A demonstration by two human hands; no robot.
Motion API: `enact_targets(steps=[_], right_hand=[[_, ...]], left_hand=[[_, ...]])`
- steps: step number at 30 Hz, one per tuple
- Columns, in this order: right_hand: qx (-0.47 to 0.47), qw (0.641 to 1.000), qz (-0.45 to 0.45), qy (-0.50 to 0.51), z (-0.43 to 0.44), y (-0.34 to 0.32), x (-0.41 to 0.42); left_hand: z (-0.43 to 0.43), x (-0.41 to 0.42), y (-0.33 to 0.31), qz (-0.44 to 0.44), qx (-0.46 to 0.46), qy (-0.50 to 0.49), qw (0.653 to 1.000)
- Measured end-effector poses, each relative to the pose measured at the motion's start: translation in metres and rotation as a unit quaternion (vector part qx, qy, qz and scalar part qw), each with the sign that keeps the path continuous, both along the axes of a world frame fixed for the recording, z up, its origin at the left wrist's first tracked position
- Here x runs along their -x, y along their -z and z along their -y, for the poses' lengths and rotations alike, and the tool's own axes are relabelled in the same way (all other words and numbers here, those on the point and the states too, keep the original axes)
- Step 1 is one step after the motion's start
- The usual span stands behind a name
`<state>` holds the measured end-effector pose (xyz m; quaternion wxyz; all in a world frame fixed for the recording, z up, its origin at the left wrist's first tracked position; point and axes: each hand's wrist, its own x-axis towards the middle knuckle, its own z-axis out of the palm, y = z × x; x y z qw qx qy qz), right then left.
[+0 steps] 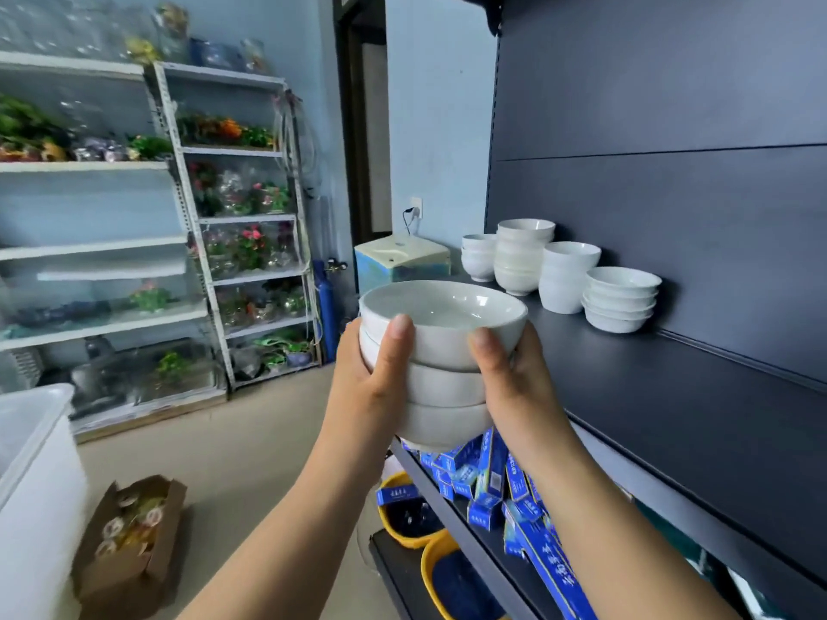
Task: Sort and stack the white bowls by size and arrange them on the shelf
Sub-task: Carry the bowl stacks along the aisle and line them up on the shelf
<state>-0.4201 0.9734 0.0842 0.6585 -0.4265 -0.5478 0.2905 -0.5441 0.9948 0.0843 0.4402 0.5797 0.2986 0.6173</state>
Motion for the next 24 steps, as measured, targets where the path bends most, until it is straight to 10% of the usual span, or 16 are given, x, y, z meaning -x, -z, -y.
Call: enact_targets(steps=[24], right_hand=[[0.013,0.943,-0.032,0.331,-0.104,0.037,-0.2]], left_hand=[[-0.182,-0.245,0.042,-0.034,-0.012,0.372,0.927]])
